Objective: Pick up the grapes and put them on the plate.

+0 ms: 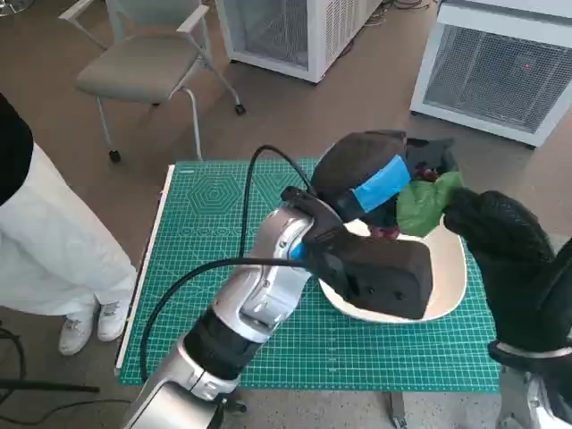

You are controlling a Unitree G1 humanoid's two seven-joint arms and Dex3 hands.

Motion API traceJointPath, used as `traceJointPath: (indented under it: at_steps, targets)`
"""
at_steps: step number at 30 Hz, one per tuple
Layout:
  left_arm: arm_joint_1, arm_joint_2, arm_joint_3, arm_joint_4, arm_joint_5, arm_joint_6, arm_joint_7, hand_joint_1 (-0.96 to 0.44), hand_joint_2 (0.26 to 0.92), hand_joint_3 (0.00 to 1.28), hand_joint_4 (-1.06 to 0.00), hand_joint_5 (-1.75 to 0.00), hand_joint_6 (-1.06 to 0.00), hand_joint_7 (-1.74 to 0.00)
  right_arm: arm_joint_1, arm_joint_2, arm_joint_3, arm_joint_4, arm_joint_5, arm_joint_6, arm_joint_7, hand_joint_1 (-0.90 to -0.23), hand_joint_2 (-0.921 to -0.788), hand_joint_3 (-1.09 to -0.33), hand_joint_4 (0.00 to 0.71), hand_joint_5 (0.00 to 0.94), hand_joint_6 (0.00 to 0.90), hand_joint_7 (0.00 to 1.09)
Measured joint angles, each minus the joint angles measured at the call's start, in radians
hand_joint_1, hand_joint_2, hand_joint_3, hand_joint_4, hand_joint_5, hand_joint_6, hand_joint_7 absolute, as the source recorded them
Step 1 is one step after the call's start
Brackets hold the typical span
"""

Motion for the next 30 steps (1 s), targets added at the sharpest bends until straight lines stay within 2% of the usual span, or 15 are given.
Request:
traceJointPath:
  at_steps: [1, 2, 4, 5, 8, 10, 12, 23, 26, 30]
  targets:
    - [-0.001, 0.000, -0.003, 0.009, -0.001, 0.001, -0.005, 0.25, 0.906, 0.24, -0.45, -1.32, -0.24, -0.32, 0.000, 0.000, 0.000, 0.000, 0.000, 0.000, -0.002, -0.359, -0.921, -0.600, 0.452, 0.765, 0.251, 0.96]
    - [-0.002, 0.000, -0.007, 0.018, -0.001, 0.003, -0.011, 0.20, 0.892, 0.23, -0.37, -1.13, -0.18, -0.23, 0.001, 0.000, 0.000, 0.000, 0.000, 0.000, -0.003, -0.359, -0.921, -0.600, 0.452, 0.763, 0.252, 0.96]
    - [-0.005, 0.002, -0.020, 0.043, 0.002, 0.005, -0.024, 0.03, 0.857, 0.17, -0.19, -0.59, -0.09, -0.11, 0.001, 0.000, 0.000, 0.000, -0.001, -0.001, -0.006, -0.359, -0.921, -0.599, 0.452, 0.758, 0.252, 0.96]
    - [-0.009, 0.003, -0.028, 0.059, 0.004, 0.005, -0.030, -0.07, 0.848, 0.14, -0.12, -0.39, -0.06, -0.07, 0.001, 0.001, 0.000, 0.000, -0.001, -0.001, -0.008, -0.359, -0.921, -0.599, 0.452, 0.755, 0.253, 0.96]
    - [-0.023, 0.005, -0.050, 0.113, 0.010, 0.003, -0.041, -0.32, 0.840, 0.08, -0.04, -0.14, -0.02, -0.03, 0.002, 0.001, 0.001, 0.000, -0.008, -0.003, -0.012, -0.358, -0.921, -0.599, 0.452, 0.749, 0.254, 0.96]
    - [-0.035, 0.005, -0.061, 0.153, 0.013, -0.005, -0.039, -0.44, 0.846, 0.05, -0.02, -0.07, -0.01, -0.01, 0.002, 0.002, 0.001, 0.000, -0.012, -0.004, -0.014, -0.358, -0.921, -0.599, 0.453, 0.746, 0.254, 0.96]
    - [-0.045, 0.004, -0.067, 0.194, 0.016, -0.019, -0.031, -0.51, 0.851, 0.03, -0.01, -0.03, 0.00, -0.01, 0.003, 0.004, 0.002, 0.000, -0.013, -0.006, -0.017, -0.357, -0.921, -0.598, 0.455, 0.743, 0.255, 0.95]
    - [-0.069, 0.003, -0.064, 0.346, -0.006, -0.112, 0.014, -0.69, 0.886, 0.02, 0.00, 0.00, 0.00, 0.00, 0.003, 0.008, 0.005, -0.001, -0.028, -0.011, -0.022, -0.356, -0.921, -0.595, 0.462, 0.728, 0.257, 0.95]
    - [-0.069, 0.003, -0.053, 0.368, -0.026, -0.129, 0.014, -0.67, 0.888, 0.02, 0.00, 0.00, 0.00, 0.00, 0.003, 0.009, 0.006, -0.001, -0.028, -0.011, -0.022, -0.355, -0.921, -0.596, 0.462, 0.726, 0.256, 0.95]
    - [-0.067, 0.008, -0.028, 0.374, -0.064, -0.143, 0.009, -0.52, 0.869, 0.01, 0.00, 0.00, -0.02, -0.01, 0.004, 0.009, 0.007, -0.001, -0.028, -0.011, -0.022, -0.356, -0.921, -0.597, 0.463, 0.724, 0.254, 0.95]
